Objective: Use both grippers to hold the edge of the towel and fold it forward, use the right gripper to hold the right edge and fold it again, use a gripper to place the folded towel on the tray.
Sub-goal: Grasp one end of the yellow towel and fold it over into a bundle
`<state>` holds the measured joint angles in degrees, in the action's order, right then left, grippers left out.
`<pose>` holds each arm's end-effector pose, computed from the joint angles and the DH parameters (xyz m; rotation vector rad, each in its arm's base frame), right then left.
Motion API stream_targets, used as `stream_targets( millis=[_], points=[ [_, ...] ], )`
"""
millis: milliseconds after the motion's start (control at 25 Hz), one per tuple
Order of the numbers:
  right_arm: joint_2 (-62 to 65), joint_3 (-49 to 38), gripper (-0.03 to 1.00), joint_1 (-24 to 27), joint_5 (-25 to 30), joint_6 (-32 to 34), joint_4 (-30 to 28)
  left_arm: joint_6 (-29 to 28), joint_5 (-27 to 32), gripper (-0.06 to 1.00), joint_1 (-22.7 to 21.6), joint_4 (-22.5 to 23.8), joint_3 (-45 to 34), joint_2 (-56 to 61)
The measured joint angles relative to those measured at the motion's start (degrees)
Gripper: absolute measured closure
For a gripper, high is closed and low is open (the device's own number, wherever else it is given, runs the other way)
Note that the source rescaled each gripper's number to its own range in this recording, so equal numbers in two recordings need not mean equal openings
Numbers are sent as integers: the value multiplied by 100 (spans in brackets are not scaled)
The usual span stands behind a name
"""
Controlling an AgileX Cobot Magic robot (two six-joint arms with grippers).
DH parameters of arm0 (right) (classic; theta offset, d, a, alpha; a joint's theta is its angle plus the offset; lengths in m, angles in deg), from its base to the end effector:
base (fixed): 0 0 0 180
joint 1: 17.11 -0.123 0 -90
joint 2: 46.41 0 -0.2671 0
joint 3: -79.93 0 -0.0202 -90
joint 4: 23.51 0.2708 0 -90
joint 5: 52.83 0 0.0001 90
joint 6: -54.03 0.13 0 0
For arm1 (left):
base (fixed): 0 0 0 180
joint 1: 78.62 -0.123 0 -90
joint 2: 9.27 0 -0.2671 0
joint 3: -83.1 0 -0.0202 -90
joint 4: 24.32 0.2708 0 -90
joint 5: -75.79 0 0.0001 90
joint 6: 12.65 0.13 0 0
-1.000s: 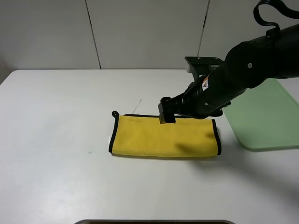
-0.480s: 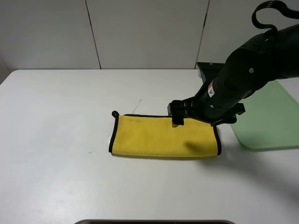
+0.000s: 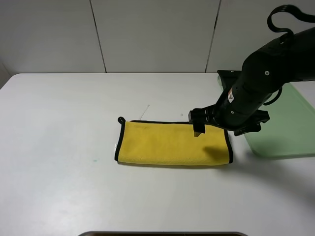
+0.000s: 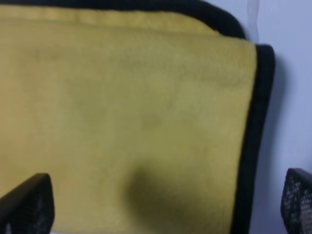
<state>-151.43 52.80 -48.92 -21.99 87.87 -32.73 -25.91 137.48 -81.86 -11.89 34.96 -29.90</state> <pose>0.2793 0.1607 0.0905 -0.1283 2.8325 0.1065 0.0915 0.0299 0.2521 -0.3075 2.2370 0.1783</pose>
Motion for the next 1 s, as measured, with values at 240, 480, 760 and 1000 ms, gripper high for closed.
stream_targets(
  millis=[240,480,760,1000],
  points=[
    [-378,2,-3,125,-39,-188,25,0,0,-6,0,0,0,0],
    [-601,2,-3,416,-121,-539,54,0,0,-6,0,1,0,0],
    [-634,2,-3,781,-209,-1140,341,0,0,-6,0,1,0,0],
    [-652,2,-3,845,-308,-1452,513,0,0,-6,0,1,0,0]
  ],
)
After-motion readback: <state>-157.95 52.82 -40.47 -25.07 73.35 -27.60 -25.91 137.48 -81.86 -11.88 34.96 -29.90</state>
